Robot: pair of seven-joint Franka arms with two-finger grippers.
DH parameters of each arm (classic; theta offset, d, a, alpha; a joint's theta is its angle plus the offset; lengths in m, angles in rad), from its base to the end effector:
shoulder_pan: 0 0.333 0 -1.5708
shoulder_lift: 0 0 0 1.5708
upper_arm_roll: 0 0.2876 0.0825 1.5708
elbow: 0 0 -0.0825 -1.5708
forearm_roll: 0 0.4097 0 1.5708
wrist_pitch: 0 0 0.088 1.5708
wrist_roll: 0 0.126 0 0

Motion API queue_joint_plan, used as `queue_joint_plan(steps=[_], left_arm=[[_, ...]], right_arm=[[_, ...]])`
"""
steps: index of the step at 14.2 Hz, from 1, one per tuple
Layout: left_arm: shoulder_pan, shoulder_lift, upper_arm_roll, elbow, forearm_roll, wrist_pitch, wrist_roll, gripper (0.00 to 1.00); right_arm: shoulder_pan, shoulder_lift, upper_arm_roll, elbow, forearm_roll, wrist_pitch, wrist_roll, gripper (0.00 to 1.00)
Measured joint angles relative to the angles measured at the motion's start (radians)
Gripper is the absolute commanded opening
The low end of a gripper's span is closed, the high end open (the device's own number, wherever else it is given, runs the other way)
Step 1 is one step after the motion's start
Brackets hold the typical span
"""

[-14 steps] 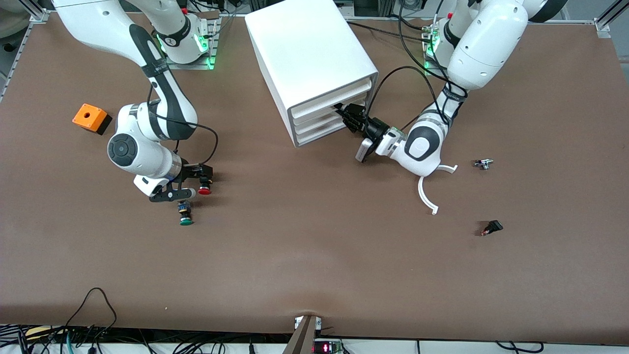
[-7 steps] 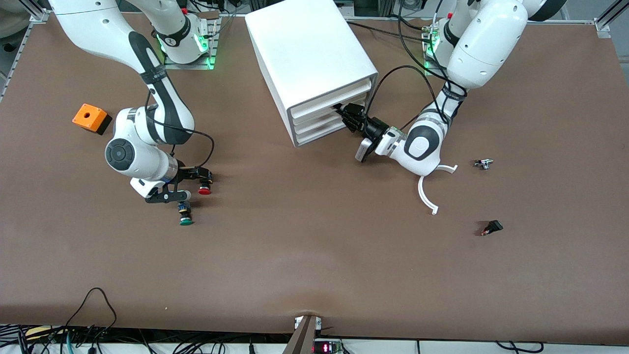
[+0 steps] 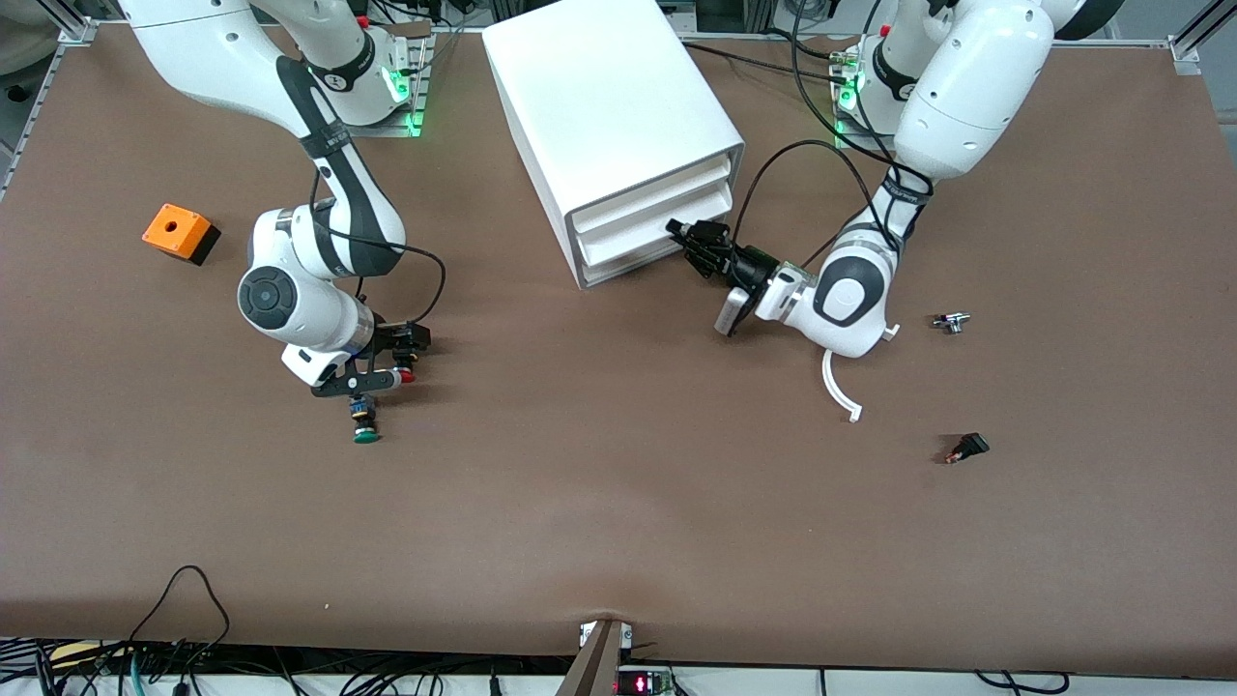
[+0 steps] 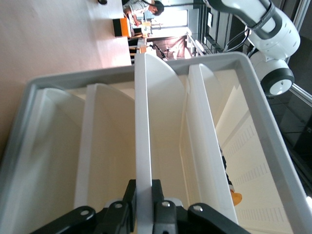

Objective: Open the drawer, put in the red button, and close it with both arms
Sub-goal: 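Pull the drawer open with the left gripper while the right gripper grasps the button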

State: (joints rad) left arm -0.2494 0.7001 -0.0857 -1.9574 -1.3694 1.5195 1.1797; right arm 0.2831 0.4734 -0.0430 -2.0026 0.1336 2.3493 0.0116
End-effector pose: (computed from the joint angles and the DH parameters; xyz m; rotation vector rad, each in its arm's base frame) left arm 0.4578 -0.2972 0.0997 1.5009 -0.4749 -0.3311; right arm 0.5764 0.1440 0.1443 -3.0752 -0.2035 0.2052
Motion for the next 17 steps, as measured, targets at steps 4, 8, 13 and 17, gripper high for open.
queue_joint_plan(steps=[4,8,13,17], left_arm=[[0.004,0.003,0.059,0.065,0.052,0.003,0.000,0.09],[0.013,0.014,0.079,0.110,0.059,0.009,-0.008,0.10],[0.021,0.031,0.089,0.143,0.059,0.012,-0.008,0.99],[0.031,0.040,0.092,0.151,0.061,0.027,0.007,1.00]], right_arm=[[-0.001,0.024,-0.014,-0.001,0.000,0.012,-0.006,0.99],[-0.001,0.037,-0.015,-0.001,0.000,0.023,-0.008,0.95],[0.005,0.042,-0.014,-0.008,0.000,0.023,-0.010,0.90],[0.037,0.043,-0.013,-0.012,0.000,0.023,-0.011,0.70]])
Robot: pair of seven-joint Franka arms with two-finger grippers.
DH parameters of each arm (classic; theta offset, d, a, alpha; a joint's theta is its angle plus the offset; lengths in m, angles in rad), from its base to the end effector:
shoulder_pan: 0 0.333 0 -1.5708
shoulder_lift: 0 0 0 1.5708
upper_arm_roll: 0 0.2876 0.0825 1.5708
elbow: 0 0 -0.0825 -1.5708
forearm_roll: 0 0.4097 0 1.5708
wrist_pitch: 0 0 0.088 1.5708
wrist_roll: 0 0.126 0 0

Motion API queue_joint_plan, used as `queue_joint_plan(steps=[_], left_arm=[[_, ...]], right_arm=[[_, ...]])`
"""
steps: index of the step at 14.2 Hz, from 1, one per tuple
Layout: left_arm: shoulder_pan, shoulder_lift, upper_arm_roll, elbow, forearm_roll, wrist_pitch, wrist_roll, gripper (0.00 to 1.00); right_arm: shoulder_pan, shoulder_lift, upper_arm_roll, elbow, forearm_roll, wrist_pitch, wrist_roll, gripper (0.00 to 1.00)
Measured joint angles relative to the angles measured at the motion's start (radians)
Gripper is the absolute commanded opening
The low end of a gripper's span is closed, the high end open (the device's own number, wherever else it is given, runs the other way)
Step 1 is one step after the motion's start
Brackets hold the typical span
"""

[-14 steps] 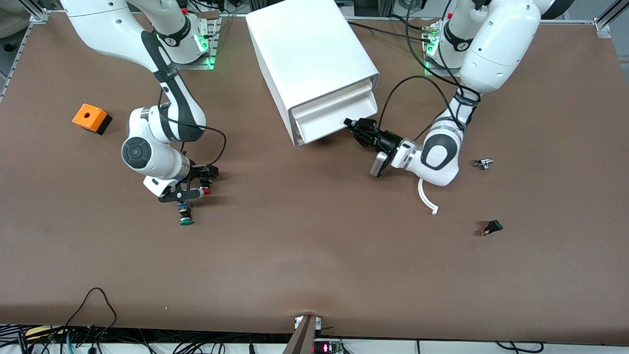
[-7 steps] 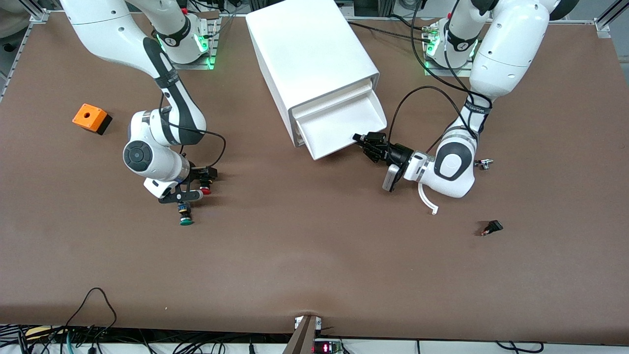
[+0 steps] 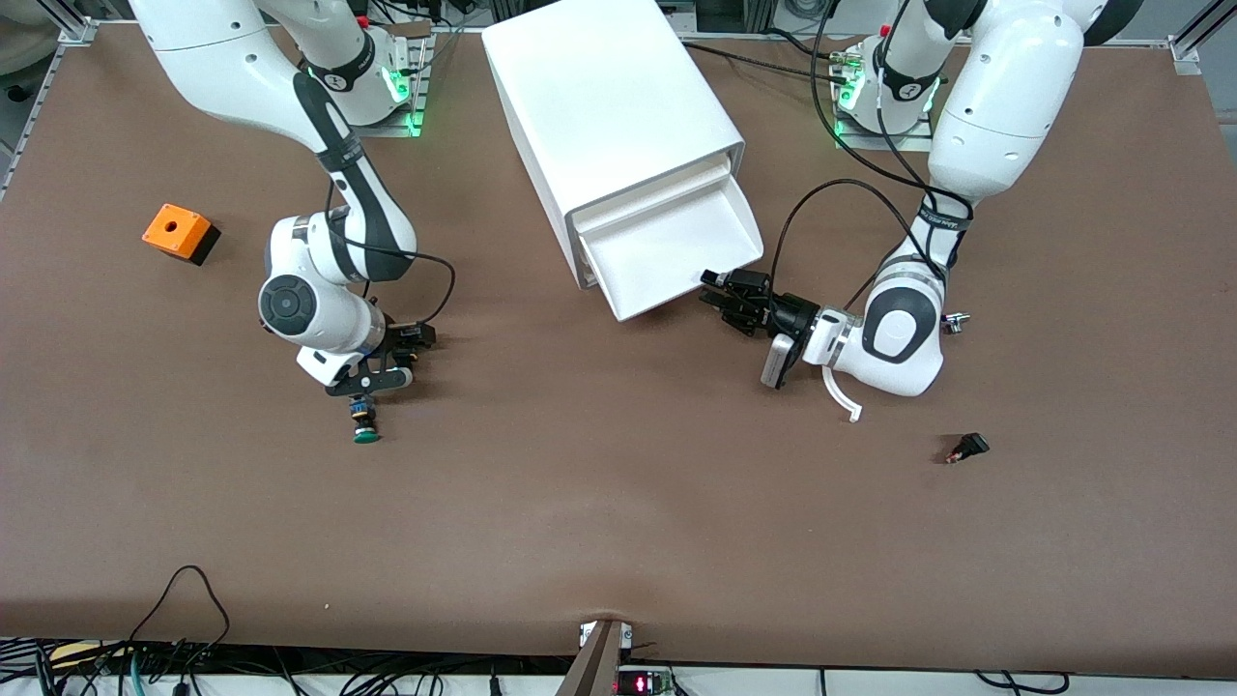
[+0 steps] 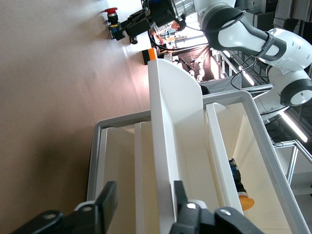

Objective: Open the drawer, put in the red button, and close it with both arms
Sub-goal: 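Pull the drawer open with the left gripper while the right gripper grasps the button, then carry the red button to the drawer while the left gripper withdraws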

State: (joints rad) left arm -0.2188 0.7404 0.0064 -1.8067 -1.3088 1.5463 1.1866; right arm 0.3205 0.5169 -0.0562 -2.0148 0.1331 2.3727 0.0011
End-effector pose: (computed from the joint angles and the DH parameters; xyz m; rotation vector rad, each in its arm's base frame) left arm 0.5336 -0.2417 0.1070 1.6178 -0.5341 -0.1902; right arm 0.5628 0.1538 0.1158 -3.0855 -0.2556 0.2527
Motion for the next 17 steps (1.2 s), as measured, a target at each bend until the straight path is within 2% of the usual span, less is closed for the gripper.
queue_joint_plan(steps=[2,3,8,11,14,17], left_arm=[[0.011,0.001,0.001,0.004,0.005,0.000,0.002,1.00],[0.017,0.001,0.002,0.012,0.021,-0.001,0.002,1.00],[0.067,-0.025,0.002,0.091,0.129,-0.091,-0.132,1.00],[0.070,-0.102,0.001,0.106,0.257,-0.100,-0.283,1.00],[0.070,-0.171,-0.001,0.108,0.427,-0.100,-0.439,1.00],[0.067,-0.232,-0.018,0.167,0.644,-0.100,-0.670,1.00]], right_arm=[[0.013,0.000,0.000,0.000,0.000,0.000,0.000,0.49],[0.014,0.000,-0.001,0.000,0.000,0.000,0.000,0.43],[0.012,0.003,-0.036,0.000,0.000,0.000,-0.057,0.25],[0.012,0.003,-0.038,0.000,0.000,0.005,-0.061,0.18],[0.012,0.002,-0.038,0.009,0.000,0.014,-0.063,0.17],[0.013,-0.013,-0.038,0.039,-0.003,0.017,-0.093,0.15]])
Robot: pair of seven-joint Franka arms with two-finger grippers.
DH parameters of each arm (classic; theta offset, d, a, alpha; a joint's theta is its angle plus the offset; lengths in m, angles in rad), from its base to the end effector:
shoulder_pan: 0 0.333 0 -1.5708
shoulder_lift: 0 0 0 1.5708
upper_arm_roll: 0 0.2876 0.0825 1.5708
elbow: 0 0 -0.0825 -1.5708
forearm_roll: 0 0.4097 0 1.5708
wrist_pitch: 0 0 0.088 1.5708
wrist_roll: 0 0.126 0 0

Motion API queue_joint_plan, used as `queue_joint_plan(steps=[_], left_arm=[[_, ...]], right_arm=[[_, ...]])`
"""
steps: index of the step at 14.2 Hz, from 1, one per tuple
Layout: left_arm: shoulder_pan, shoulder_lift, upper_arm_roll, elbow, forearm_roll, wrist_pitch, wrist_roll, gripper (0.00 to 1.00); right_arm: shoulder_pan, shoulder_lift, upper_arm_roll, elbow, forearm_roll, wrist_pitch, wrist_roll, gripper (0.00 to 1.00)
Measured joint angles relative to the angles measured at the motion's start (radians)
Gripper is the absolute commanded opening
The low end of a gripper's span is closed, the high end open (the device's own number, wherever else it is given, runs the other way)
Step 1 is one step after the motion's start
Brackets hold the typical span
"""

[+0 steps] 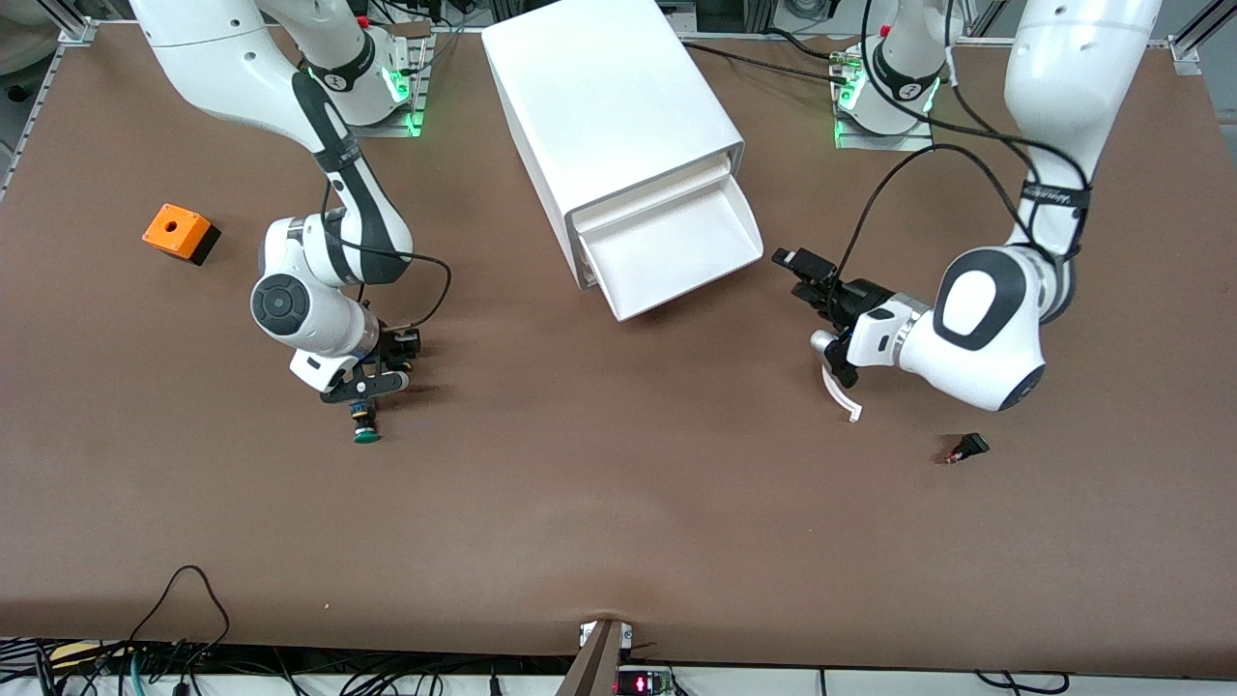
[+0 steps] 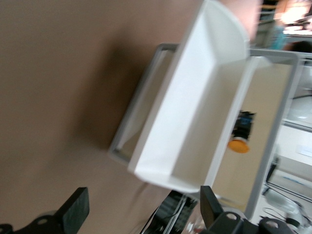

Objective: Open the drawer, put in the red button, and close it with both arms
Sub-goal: 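Carry the red button to the drawer while the left gripper withdraws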

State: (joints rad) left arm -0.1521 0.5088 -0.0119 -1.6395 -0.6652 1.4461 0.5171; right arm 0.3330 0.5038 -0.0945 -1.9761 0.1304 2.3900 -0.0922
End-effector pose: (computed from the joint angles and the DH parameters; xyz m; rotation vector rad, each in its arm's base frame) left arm 0.5805 -0.1806 0.2612 2.2033 -0.5823 -0.6753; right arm 0.5874 0.1440 0.1404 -3.0836 -0.3737 0.1374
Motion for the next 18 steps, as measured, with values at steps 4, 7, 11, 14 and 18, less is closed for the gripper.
queue_joint_plan(steps=[4,7,11,14,18], left_arm=[[-0.015,-0.065,-0.018,0.114,0.274,-0.005,-0.293,1.00],[-0.027,-0.091,-0.020,0.200,0.478,-0.005,-0.417,1.00],[-0.038,-0.115,-0.019,0.340,0.688,-0.021,-0.465,1.00],[-0.020,-0.123,0.008,0.421,0.727,-0.024,-0.474,1.00],[0.042,-0.125,0.012,0.458,0.729,-0.024,-0.460,1.00]], right_arm=[[0.012,-0.057,0.002,0.074,-0.055,-0.001,-0.037,0.15],[0.056,-0.086,0.010,0.153,-0.145,-0.001,-0.090,0.15],[0.141,-0.095,0.018,0.240,-0.155,-0.003,-0.287,0.15],[0.195,-0.095,0.039,0.293,-0.156,-0.033,-0.363,0.14],[0.335,-0.077,0.047,0.427,-0.156,-0.201,-0.385,0.13]])
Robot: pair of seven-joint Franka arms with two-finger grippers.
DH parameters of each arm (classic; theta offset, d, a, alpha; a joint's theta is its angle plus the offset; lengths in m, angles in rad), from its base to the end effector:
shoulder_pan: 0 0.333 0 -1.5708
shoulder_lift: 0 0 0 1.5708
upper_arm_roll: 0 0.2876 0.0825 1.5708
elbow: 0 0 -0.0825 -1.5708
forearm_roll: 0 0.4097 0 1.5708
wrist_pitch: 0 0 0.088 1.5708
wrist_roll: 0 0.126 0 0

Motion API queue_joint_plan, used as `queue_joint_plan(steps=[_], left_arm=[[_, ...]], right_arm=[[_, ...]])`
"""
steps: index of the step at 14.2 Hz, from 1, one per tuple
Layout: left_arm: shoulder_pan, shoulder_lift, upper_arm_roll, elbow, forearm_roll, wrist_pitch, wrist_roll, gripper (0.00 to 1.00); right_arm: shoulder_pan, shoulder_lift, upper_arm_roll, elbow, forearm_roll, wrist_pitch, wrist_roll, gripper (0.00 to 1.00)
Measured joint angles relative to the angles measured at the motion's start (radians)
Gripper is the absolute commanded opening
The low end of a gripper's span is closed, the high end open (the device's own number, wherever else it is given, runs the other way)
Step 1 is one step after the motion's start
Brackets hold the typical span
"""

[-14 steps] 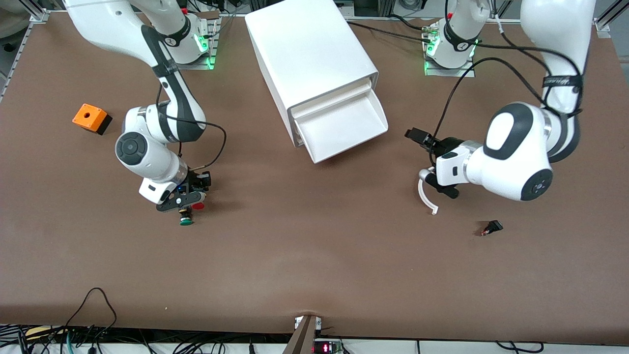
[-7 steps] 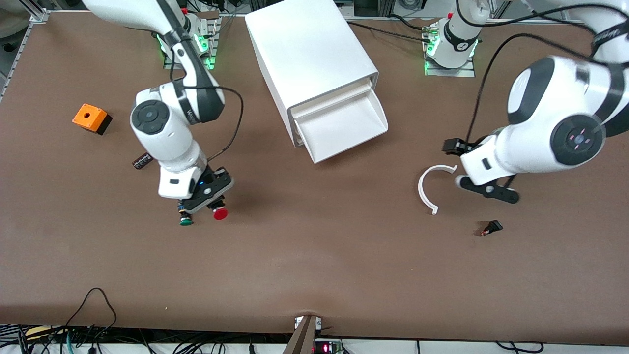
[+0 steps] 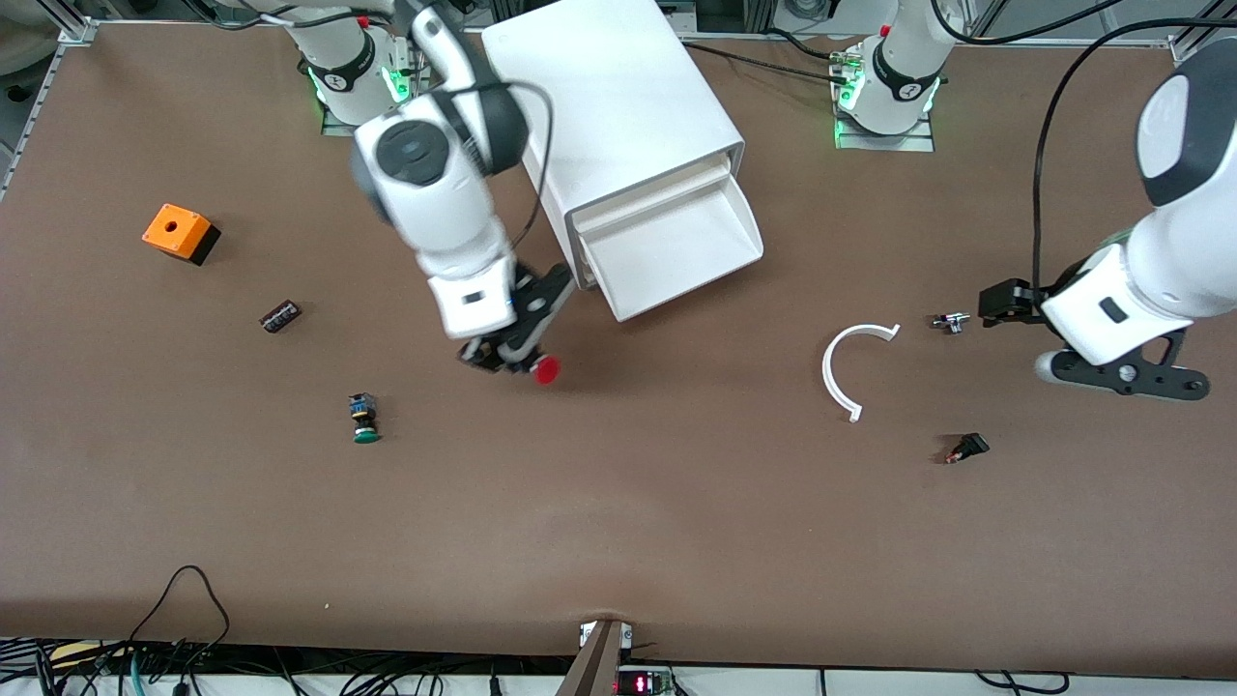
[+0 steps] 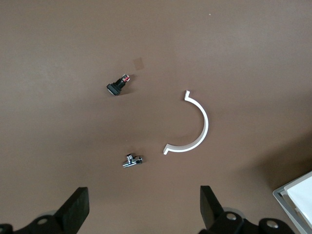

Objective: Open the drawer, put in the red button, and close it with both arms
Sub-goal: 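Carry the red button to the drawer while the left gripper withdraws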

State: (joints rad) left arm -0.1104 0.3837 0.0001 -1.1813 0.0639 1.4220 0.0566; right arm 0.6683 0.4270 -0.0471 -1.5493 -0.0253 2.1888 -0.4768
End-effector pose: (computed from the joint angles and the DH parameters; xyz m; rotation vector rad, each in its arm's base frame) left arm 0.6595 -0.0642 0.5167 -3.0563 0.2480 0.2169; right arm 0.5807 0.4186 0.3705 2.6275 1.6414 0.3348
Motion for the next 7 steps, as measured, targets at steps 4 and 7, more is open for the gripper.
queue_joint_plan(steps=[4,7], left_arm=[[0.014,-0.114,0.000,-0.181,0.000,0.143,0.026,1.00],[0.027,-0.285,-0.001,-0.416,0.000,0.243,0.027,1.00]], right_arm=[[0.079,0.060,0.000,0.167,-0.001,-0.139,-0.035,0.13],[0.113,0.115,-0.001,0.200,-0.001,-0.139,-0.106,0.13]])
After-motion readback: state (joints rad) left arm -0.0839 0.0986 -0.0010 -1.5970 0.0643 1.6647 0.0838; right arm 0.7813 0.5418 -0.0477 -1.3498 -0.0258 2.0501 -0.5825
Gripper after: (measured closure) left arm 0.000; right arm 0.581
